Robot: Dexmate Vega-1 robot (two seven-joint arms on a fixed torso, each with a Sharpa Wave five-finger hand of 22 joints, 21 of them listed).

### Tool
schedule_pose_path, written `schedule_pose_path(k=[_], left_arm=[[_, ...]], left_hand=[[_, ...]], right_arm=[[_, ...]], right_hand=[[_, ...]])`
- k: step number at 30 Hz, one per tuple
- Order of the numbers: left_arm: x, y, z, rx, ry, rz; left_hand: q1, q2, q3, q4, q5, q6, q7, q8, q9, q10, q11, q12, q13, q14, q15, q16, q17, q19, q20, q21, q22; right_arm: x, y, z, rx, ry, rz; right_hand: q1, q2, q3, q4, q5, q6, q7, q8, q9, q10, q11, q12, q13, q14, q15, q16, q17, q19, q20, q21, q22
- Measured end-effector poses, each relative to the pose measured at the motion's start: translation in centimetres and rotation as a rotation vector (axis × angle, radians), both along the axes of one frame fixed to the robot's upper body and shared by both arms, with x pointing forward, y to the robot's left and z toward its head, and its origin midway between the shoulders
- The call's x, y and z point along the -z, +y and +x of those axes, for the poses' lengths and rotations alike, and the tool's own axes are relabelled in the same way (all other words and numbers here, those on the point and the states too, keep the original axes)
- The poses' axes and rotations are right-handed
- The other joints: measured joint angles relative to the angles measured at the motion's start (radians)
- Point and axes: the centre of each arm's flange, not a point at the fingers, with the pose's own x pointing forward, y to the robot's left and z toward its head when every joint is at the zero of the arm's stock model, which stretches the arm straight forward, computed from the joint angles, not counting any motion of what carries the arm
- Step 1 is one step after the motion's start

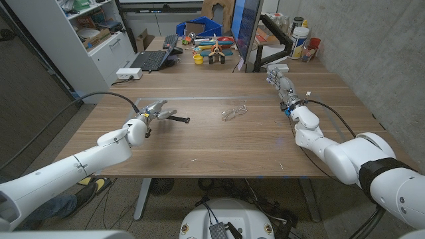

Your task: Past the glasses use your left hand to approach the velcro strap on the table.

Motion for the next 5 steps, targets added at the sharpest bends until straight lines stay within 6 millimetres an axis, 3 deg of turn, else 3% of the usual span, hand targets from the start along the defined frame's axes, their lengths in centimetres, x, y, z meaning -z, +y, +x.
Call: schedule_pose_path(k=[5], left_arm=[[0.04, -0.01, 0.01, 0.000, 0.001, 0.000]], left_hand=[[0.000, 0.000, 0.000, 0.000, 0.000, 0.000, 0.000, 0.000, 0.000, 0.000, 0.000, 0.000, 0.000, 0.000, 0.000, 0.000, 0.000, 0.000, 0.000, 0.000, 0.000]], right_arm=[[0.03, 0.08, -0.03, -0.003, -0.002, -0.002]], right_hand=[[0.000, 0.000, 0.000, 0.000, 0.000, 0.000, 0.000, 0.000, 0.000, 0.000, 0.000, 0.000, 0.000, 0.000, 0.000, 0.000, 0.000, 0.000, 0.000, 0.000, 0.000]])
